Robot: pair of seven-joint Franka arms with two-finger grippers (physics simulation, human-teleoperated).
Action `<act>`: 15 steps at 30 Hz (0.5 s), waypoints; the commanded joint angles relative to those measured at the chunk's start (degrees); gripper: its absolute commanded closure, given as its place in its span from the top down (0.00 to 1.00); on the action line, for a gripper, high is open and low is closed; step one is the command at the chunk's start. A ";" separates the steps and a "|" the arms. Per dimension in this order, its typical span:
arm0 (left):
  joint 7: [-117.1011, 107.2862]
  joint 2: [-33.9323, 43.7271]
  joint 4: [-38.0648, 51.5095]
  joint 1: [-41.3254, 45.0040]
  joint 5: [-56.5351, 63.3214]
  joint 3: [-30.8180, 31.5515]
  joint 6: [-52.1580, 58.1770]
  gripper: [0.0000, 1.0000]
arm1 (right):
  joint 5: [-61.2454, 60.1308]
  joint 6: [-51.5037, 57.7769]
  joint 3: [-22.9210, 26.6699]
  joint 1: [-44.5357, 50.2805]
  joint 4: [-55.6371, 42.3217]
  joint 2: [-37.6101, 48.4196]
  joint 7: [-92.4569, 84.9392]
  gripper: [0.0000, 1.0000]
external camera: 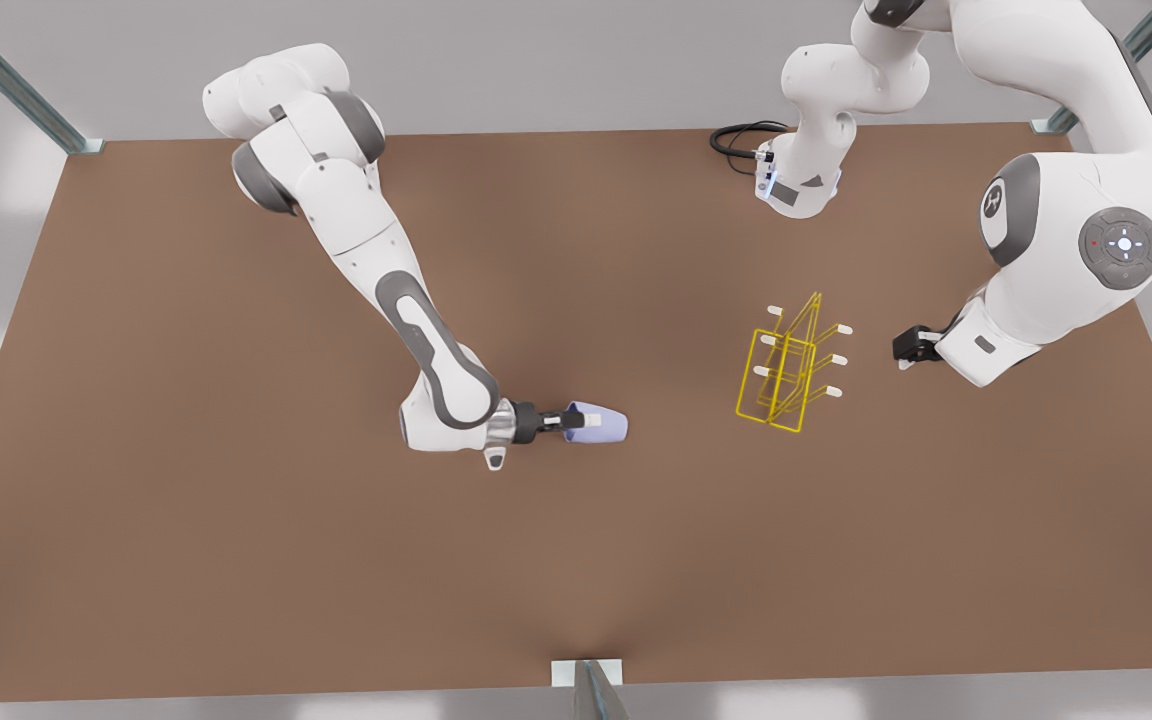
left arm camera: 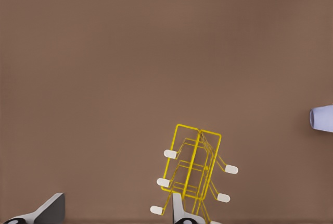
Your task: Place the cup on the cup holder
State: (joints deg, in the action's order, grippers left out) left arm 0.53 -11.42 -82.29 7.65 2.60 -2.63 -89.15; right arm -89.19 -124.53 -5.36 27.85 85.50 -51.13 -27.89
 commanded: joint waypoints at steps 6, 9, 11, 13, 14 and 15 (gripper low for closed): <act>-0.62 -0.01 0.03 0.00 0.04 0.00 0.03 1.00 | 1.65 1.22 1.49 -0.25 0.37 0.50 -14.56 1.00; -0.89 -0.01 0.03 0.09 0.04 0.00 0.03 1.00 | 2.53 4.21 2.72 -1.48 1.60 0.68 -16.50 1.00; -0.89 -0.01 -0.06 0.09 0.04 0.08 0.03 1.00 | 4.55 4.30 2.89 -2.98 3.89 3.58 -16.23 1.00; -0.97 -0.18 -0.06 0.44 0.04 0.08 0.29 1.00 | 9.82 4.47 2.98 -5.00 6.69 7.53 -15.97 1.00; -0.97 -0.09 0.03 0.70 0.04 0.08 0.73 1.00 | 13.95 6.58 2.98 -7.19 8.72 10.34 -15.44 1.00; -2.20 -0.09 0.03 1.32 0.04 0.08 0.82 1.00 | 20.52 8.86 2.98 -10.35 9.69 13.24 -12.64 1.00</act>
State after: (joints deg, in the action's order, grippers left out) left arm -0.06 -11.58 -82.32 8.71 2.60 -2.56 -88.85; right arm -76.58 -119.69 -2.39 18.86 94.19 -39.20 -36.13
